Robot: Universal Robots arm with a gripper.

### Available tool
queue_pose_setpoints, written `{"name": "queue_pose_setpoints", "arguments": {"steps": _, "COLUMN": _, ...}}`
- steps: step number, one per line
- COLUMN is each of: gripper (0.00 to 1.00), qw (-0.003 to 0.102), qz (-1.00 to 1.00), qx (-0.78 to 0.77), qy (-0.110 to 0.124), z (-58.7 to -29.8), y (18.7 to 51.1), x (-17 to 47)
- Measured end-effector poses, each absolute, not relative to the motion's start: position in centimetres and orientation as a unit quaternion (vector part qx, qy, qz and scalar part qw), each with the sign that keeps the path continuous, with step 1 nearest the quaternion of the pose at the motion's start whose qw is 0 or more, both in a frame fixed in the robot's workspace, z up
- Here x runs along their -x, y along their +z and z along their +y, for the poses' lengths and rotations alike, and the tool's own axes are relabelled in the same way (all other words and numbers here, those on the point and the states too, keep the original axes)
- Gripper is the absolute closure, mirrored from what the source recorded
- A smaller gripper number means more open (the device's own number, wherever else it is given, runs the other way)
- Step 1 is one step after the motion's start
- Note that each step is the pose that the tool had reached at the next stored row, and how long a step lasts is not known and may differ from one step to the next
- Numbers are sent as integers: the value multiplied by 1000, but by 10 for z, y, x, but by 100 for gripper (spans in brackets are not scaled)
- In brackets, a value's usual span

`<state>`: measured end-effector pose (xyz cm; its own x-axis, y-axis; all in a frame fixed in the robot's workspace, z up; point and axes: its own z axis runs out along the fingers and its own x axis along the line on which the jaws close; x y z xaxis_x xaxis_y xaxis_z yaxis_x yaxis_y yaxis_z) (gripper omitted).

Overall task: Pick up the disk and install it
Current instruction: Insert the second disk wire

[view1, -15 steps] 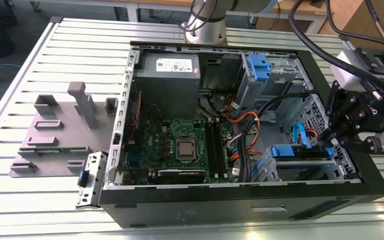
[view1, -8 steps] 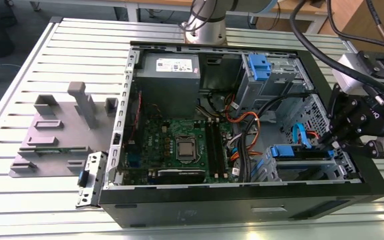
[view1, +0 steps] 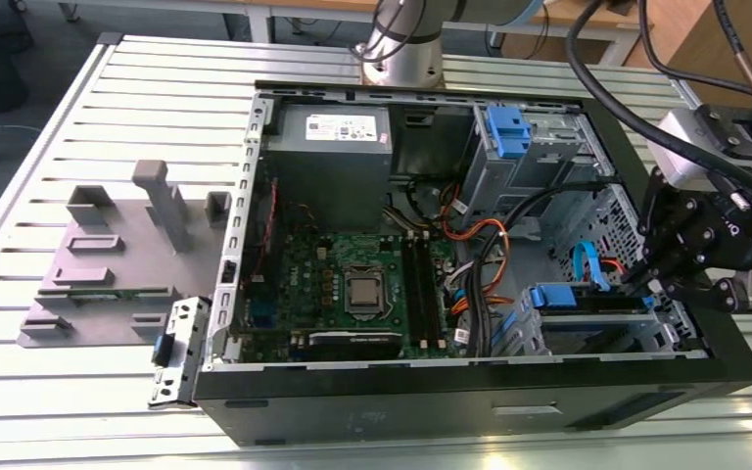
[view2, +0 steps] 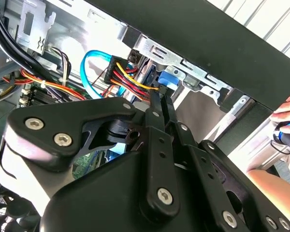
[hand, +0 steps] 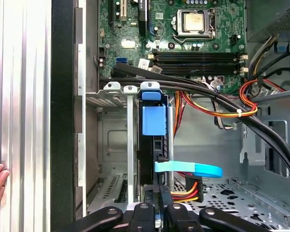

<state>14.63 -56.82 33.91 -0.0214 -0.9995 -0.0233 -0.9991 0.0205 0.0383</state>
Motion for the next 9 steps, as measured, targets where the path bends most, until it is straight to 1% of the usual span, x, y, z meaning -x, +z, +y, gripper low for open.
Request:
{"name": "queue_pose_setpoints", "arguments": {"steps": 6, "gripper": 82, "qw": 5, "qz": -714, "qx": -699, "qy": -22, "z": -568, "y": 339, "x": -146}}
{"name": "queue_pose_setpoints", "arguments": {"steps": 7, "gripper": 76, "qw": 5, "qz": -714, "qx": -699, "qy": -22, "z": -568, "y": 339, "x": -146}}
{"name": "queue_pose_setpoints", "arguments": {"steps": 9, "gripper": 76, "qw": 5, "qz": -714, "qx": -699, "qy": -22, "z": -568, "y": 339, "x": -146}}
